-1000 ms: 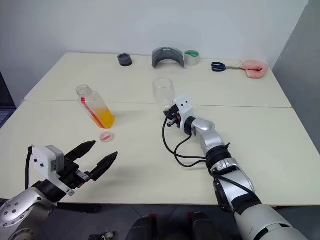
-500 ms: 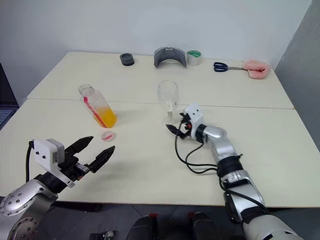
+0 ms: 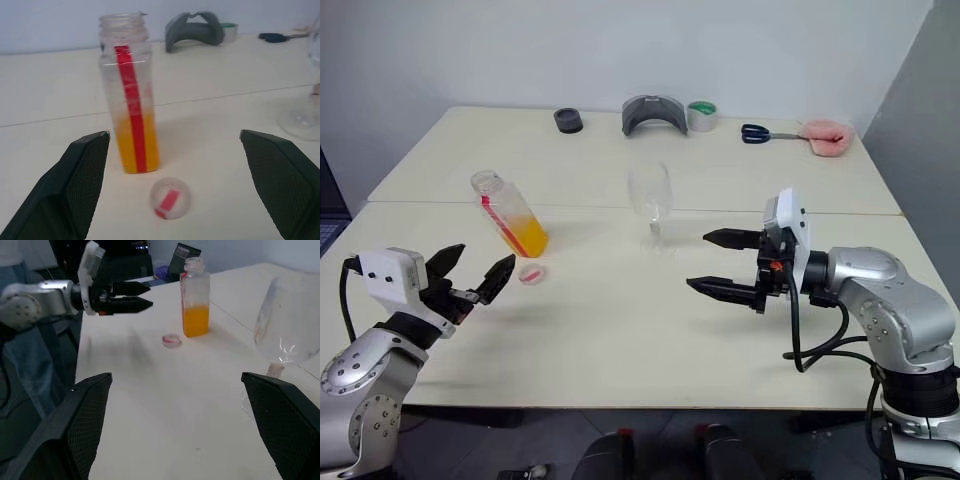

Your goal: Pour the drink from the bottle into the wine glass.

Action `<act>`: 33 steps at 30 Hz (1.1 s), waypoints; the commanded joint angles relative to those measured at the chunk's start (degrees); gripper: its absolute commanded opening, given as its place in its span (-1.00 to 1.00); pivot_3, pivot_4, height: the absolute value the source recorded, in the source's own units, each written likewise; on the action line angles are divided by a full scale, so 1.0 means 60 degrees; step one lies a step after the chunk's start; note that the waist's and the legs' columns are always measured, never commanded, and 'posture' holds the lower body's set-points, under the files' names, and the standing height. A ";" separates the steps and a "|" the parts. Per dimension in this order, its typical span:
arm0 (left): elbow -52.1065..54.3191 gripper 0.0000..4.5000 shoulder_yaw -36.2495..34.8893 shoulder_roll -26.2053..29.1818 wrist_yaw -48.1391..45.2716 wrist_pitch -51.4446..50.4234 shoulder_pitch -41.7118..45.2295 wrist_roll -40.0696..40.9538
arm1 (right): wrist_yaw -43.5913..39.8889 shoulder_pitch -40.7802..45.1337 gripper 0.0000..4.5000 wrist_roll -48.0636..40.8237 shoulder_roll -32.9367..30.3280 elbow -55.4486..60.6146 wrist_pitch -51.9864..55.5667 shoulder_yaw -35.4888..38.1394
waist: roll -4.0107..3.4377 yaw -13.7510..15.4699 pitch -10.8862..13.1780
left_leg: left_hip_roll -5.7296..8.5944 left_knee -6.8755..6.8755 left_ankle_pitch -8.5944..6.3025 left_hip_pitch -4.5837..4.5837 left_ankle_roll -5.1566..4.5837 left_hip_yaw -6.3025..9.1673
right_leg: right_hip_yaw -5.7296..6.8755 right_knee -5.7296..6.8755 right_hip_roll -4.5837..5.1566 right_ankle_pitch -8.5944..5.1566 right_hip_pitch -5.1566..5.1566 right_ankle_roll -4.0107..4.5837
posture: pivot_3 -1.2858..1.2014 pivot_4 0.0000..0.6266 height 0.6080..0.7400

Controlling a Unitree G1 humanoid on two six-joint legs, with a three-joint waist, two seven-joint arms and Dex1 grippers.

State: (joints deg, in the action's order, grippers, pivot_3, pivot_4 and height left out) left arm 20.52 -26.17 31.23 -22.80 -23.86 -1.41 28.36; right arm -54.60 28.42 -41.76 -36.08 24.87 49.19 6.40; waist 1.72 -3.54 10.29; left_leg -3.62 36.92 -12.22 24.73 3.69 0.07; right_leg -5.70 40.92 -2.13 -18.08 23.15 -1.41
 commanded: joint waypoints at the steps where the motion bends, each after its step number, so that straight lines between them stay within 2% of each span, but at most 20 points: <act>1: -0.0206 1.00 -0.0292 0.0046 0.0167 0.0406 0.0284 -0.0211 | 0.0778 0.0510 0.97 -0.0832 0.0129 0.0529 0.0385 0.0523 | 0.0000 0.0008 0.0000 | 0.0000 0.0000 0.0000 0.0001 0.0000 0.0000 | 0.0000 0.0000 0.0000 0.0000 0.0000 0.0001 | 0.03 -0.52 1.00; 5: -0.0722 1.00 -0.0310 0.0222 0.0067 0.0566 0.0653 -0.0300 | 0.1918 0.1091 0.97 -0.1238 0.0489 0.0770 0.0525 0.0709 | 0.0000 0.0015 0.0000 | -0.0004 -0.0004 0.0000 0.0002 0.0000 0.0001 | 0.0003 -0.0001 -0.0001 0.0000 0.0004 0.0001 | 0.03 -0.52 1.00; 9: -0.1517 1.00 -0.0221 0.0396 -0.0129 0.0848 0.1172 -0.0447 | 0.2346 0.1096 0.97 -0.1677 0.0405 0.1063 0.0676 0.0746 | 0.0002 0.0050 0.0000 | 0.0000 -0.0006 0.0000 0.0007 0.0000 0.0001 | 0.0005 -0.0008 0.0001 0.0003 0.0004 0.0006 | 0.03 -0.52 1.00; 20: -0.3936 1.00 0.0568 0.0330 -0.0540 0.1925 0.3255 -0.1069 | 0.3148 0.0564 0.97 -0.2335 0.0071 0.1542 0.0682 0.0942 | 0.0007 0.0102 -0.0003 | 0.0003 -0.0007 0.0000 0.0013 0.0000 0.0000 | 0.0009 -0.0009 0.0006 0.0009 0.0004 0.0013 | 0.03 -0.52 1.00; 33: -0.6144 1.00 0.1037 0.0355 -0.1215 0.2948 0.4650 -0.1433 | 0.3947 0.0256 0.97 -0.2895 -0.0083 0.1901 0.0617 0.0983 | 0.0008 0.0089 -0.0004 | 0.0002 -0.0009 0.0000 0.0014 0.0000 0.0001 | 0.0010 -0.0009 0.0005 0.0009 0.0005 0.0012 | 0.03 -0.52 1.00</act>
State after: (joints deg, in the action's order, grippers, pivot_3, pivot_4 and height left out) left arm -14.78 -20.14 32.39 -29.37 -8.77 24.36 20.66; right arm -31.54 29.89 -57.75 -35.91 34.31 54.09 10.62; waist 1.76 -3.01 10.27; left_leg -3.60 36.87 -12.22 24.82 3.69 0.08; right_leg -5.64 40.87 -2.10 -18.02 23.17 -1.34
